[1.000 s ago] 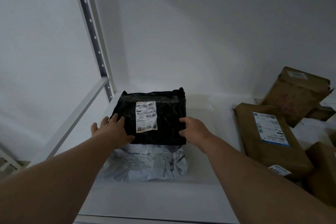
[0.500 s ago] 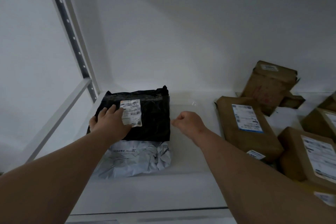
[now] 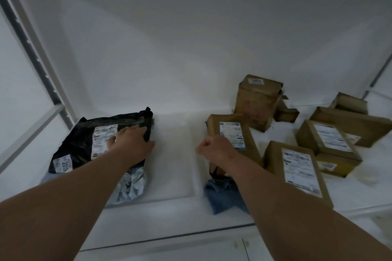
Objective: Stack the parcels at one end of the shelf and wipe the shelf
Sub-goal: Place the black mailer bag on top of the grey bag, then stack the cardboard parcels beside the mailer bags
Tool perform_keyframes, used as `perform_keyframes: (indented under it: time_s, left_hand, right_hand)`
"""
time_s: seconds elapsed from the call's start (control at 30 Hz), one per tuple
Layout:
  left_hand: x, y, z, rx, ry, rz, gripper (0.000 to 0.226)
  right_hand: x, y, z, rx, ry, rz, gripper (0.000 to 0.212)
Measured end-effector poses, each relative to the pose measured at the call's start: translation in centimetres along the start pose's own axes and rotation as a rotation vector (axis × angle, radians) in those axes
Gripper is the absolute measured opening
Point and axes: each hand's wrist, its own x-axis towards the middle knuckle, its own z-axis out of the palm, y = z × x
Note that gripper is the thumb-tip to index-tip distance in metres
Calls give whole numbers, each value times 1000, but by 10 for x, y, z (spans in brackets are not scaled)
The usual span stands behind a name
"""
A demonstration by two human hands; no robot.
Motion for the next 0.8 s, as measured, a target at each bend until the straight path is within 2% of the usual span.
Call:
perform_keyframes:
  time_s: [0.07,0.13,0.27,0.4,0.5,0.53,0.8]
  left_hand:
    - [-8,32,2,-23,-19,-5,52]
    - [-19,64,4,-6,-45,7,47]
    - [-35,120,15,-38,-16,36,46]
    - [-49,160,27,-181,-9,48,15]
    - [-61,180,37,-365,-22,43,68]
    - [-63,185,39,-400,-13,40,74]
    - [-66,201,53,-405,-69,-32,64]
  right_hand:
    - [-10,17,-26,4,32,7,18]
    - [-19,36,-52,25,52,31,12]
    - [-36,70,-102,-13,101,42,42]
    - [-50,102,-132,19,183,84,38]
    - [-54,123,-147,27,219,89,16]
    - [-55,128,-151,20,226,91,13]
    - [-48,145,-160,29,252,90,19]
